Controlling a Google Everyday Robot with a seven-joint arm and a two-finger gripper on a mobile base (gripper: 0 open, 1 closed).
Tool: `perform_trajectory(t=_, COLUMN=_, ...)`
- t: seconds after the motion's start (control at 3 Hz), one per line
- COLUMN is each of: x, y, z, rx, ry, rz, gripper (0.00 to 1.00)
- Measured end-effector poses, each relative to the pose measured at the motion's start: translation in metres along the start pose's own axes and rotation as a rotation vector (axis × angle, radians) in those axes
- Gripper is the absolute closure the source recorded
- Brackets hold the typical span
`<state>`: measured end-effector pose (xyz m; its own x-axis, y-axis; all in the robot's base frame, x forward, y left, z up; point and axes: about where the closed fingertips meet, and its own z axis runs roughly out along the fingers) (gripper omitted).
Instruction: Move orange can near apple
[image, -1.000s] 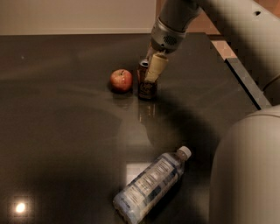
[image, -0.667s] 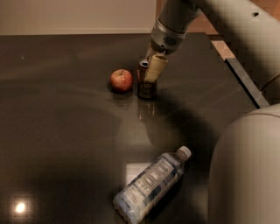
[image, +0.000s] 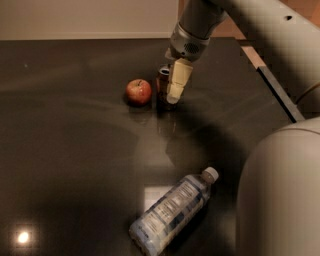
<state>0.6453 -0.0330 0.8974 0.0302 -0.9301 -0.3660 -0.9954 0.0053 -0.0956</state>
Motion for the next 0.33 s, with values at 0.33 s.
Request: perform_trajectory(t=0.33, x=0.0000, y=0.0000, z=0.0000, rx=0.000, ry=0.000, rz=0.000, gripper=0.00)
